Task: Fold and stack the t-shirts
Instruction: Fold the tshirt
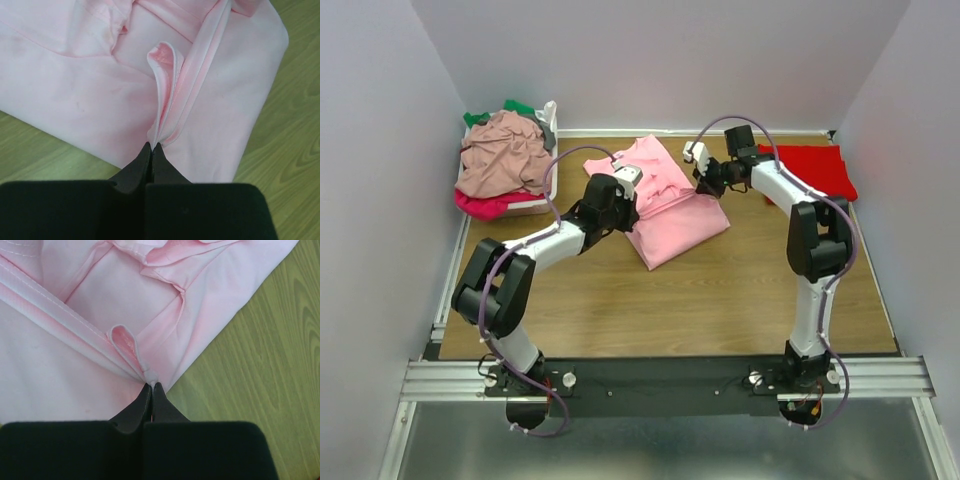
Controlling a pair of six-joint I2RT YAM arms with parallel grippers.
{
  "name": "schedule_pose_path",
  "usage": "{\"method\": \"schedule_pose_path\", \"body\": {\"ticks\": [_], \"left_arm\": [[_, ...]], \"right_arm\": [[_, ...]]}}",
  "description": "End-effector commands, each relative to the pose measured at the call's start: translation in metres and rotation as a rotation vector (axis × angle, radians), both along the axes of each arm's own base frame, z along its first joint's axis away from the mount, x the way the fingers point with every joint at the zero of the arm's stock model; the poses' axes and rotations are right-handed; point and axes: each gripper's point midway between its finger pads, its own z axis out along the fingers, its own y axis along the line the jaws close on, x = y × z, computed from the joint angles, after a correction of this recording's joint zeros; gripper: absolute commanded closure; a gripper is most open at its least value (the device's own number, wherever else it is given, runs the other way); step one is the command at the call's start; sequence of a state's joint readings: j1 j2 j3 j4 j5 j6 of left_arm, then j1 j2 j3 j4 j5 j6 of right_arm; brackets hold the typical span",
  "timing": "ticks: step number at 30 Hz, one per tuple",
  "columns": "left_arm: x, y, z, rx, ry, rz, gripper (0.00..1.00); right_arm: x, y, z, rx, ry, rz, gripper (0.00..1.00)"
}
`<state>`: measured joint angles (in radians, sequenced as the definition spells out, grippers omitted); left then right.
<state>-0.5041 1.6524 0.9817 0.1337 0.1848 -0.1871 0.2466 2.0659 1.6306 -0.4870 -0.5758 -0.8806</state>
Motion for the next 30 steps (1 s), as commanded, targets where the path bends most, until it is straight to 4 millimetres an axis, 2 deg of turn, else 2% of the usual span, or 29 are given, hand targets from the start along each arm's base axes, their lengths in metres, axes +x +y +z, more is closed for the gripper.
{"method": "schedule_pose_path", "body": {"ticks": [1,3,4,8,9,15,19,20,21,24,26,27,28,30], "left_arm": [[0.011,0.009,-0.003,0.014,0.005,0.007,1.0],[0.016,0.014,-0.007,0.021,0.013,0.019,1.0],[0.017,0.016,-0.009,0.025,0.021,0.025,1.0],[0.023,0.025,-0.02,0.041,0.044,0.053,1.0],[0.024,0.026,-0.022,0.042,0.048,0.056,1.0],[0.032,0.033,-0.029,0.05,0.057,0.089,1.0],[0.04,0.035,-0.024,0.044,0.045,0.099,1.0],[0.041,0.034,-0.021,0.042,0.038,0.092,1.0],[0.041,0.033,-0.017,0.035,0.031,0.085,1.0],[0.036,0.031,-0.014,0.028,0.025,0.06,1.0],[0.031,0.026,-0.015,0.014,0.036,0.026,1.0],[0.028,0.023,-0.011,0.0,0.039,0.014,1.0],[0.022,0.021,-0.012,-0.01,0.047,-0.005,1.0],[0.014,0.016,-0.004,-0.034,0.038,-0.031,1.0]], "right_arm": [[0.021,0.013,-0.011,0.0,0.01,-0.056,1.0],[0.031,0.02,-0.009,0.006,0.004,-0.072,1.0],[0.033,0.022,-0.018,0.002,0.019,-0.075,1.0],[0.045,0.028,-0.024,0.008,0.026,-0.11,1.0],[0.049,0.029,-0.019,0.022,0.025,-0.125,1.0],[0.053,0.037,-0.016,0.055,0.031,-0.116,1.0],[0.057,0.038,-0.015,0.061,0.028,-0.12,1.0],[0.054,0.039,-0.015,0.062,0.034,-0.118,1.0],[0.053,0.038,-0.006,0.063,0.017,-0.111,1.0],[0.039,0.032,-0.006,0.035,0.008,-0.086,1.0],[0.034,0.028,0.009,0.029,-0.024,-0.076,1.0],[0.024,0.024,0.002,0.016,-0.005,-0.071,1.0],[0.02,0.023,0.015,0.015,-0.034,-0.06,0.99],[0.01,0.02,0.015,0.009,-0.029,-0.055,1.0]]}}
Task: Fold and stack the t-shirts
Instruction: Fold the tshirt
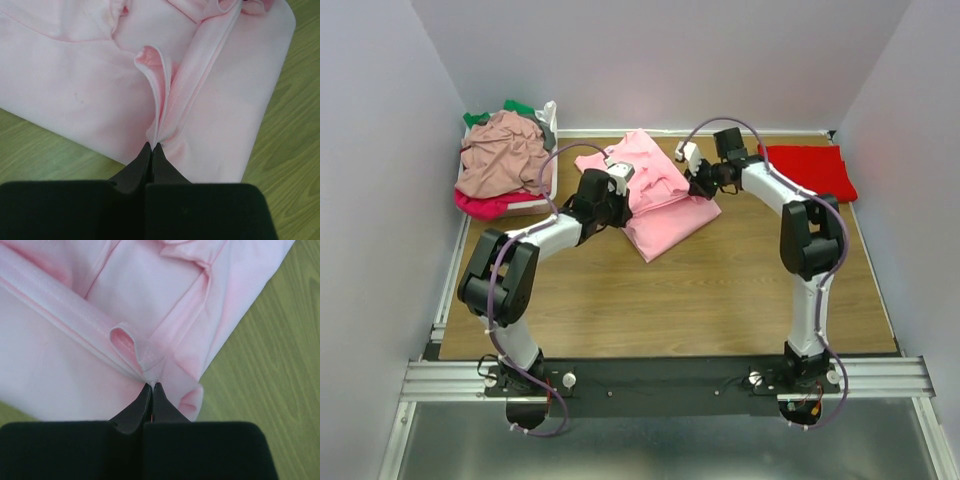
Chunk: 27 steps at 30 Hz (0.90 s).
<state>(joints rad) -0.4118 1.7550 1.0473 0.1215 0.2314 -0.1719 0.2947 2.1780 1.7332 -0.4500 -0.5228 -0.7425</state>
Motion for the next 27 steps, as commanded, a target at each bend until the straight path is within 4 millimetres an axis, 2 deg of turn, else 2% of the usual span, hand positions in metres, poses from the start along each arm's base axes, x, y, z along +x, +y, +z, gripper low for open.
{"method": "schedule_pose_path", "body": {"ticks": [1,2,3,4,5,8,9,10,11,12,14,15,17,19,20,22,27], "left_arm": [[-0.022,-0.01,0.019,-0.053,-0.008,-0.086,1.0],[-0.032,-0.014,0.023,-0.073,-0.007,-0.114,1.0],[-0.04,-0.019,0.024,-0.08,-0.004,-0.136,1.0],[-0.049,-0.025,0.027,-0.101,0.005,-0.16,1.0],[-0.058,-0.027,0.029,-0.11,0.008,-0.178,1.0],[-0.089,-0.045,0.027,-0.137,0.044,-0.24,1.0],[-0.098,-0.049,0.032,-0.149,0.04,-0.254,1.0],[-0.111,-0.061,0.033,-0.155,0.04,-0.288,1.0],[-0.123,-0.065,0.028,-0.154,0.059,-0.3,1.0],[-0.131,-0.069,0.033,-0.172,0.06,-0.306,1.0],[-0.156,-0.079,0.026,-0.173,0.09,-0.34,1.0],[-0.165,-0.084,0.031,-0.193,0.097,-0.343,1.0],[-0.18,-0.088,0.031,-0.205,0.108,-0.355,1.0],[-0.204,-0.094,0.03,-0.221,0.139,-0.379,1.0],[-0.214,-0.093,0.024,-0.218,0.157,-0.381,1.0],[-0.235,-0.099,0.028,-0.249,0.179,-0.406,1.0],[-0.282,-0.105,0.022,-0.279,0.255,-0.452,1.0]], "right_arm": [[-0.022,-0.011,0.025,-0.026,-0.056,0.027,1.0],[-0.028,-0.013,0.038,-0.024,-0.078,0.029,1.0],[-0.043,-0.018,0.028,-0.039,-0.051,0.035,0.99],[-0.049,-0.022,0.03,-0.045,-0.054,0.035,1.0],[-0.055,-0.025,0.046,-0.04,-0.086,0.033,1.0],[-0.088,-0.037,0.034,-0.068,-0.049,0.035,0.99],[-0.097,-0.04,0.047,-0.063,-0.076,0.032,1.0],[-0.105,-0.043,0.05,-0.067,-0.084,0.037,1.0],[-0.124,-0.05,0.034,-0.086,-0.044,0.037,1.0],[-0.133,-0.054,0.045,-0.084,-0.075,0.036,1.0],[-0.153,-0.061,0.039,-0.103,-0.065,0.05,1.0],[-0.172,-0.068,0.027,-0.121,-0.033,0.053,1.0],[-0.191,-0.075,0.036,-0.129,-0.07,0.079,1.0],[-0.221,-0.083,0.02,-0.156,-0.03,0.119,1.0],[-0.232,-0.087,0.028,-0.155,-0.058,0.133,1.0],[-0.254,-0.096,0.019,-0.189,-0.042,0.161,0.99],[-0.298,-0.111,0.024,-0.228,-0.036,0.232,1.0]]}}
